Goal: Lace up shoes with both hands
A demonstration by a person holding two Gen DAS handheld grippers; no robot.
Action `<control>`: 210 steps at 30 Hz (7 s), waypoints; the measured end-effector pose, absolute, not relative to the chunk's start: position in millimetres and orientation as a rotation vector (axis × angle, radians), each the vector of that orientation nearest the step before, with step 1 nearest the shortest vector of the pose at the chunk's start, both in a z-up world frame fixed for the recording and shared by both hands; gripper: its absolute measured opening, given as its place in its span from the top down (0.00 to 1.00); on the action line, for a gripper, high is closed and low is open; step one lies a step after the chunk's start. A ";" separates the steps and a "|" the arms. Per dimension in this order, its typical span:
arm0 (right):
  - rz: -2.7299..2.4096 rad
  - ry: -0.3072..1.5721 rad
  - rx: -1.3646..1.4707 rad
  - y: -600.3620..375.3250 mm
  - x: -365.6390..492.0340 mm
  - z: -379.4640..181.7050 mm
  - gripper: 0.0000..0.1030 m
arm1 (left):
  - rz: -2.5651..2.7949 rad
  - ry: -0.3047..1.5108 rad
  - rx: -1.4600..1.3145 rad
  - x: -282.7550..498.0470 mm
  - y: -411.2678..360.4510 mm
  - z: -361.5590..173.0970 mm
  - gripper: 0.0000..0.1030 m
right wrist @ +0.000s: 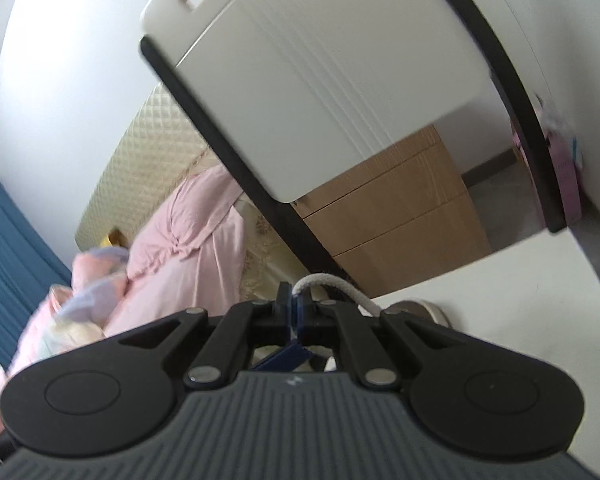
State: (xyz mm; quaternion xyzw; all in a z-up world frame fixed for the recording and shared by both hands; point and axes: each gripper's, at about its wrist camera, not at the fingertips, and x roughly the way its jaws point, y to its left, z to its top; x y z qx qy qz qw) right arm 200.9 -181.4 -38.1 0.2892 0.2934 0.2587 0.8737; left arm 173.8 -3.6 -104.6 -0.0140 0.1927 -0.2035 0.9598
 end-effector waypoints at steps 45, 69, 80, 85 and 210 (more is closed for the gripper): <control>0.284 0.410 0.670 -287.1 208.0 -12.3 0.97 | -0.691 0.517 0.045 149.2 -31.1 -113.9 0.96; 0.265 0.279 0.274 -257.1 197.9 7.9 0.97 | -0.646 0.500 0.122 122.4 -17.7 -117.0 0.43; 0.652 0.567 -0.001 -147.5 207.3 -27.2 0.97 | -0.419 0.511 0.129 130.6 33.9 -124.4 0.46; 0.781 0.647 -0.261 -92.9 195.3 -43.4 0.97 | -0.365 0.561 0.115 150.7 40.4 -132.5 0.65; 0.831 0.800 -0.734 -42.0 203.6 -80.8 0.73 | -0.451 0.642 0.101 166.9 53.8 -144.1 0.88</control>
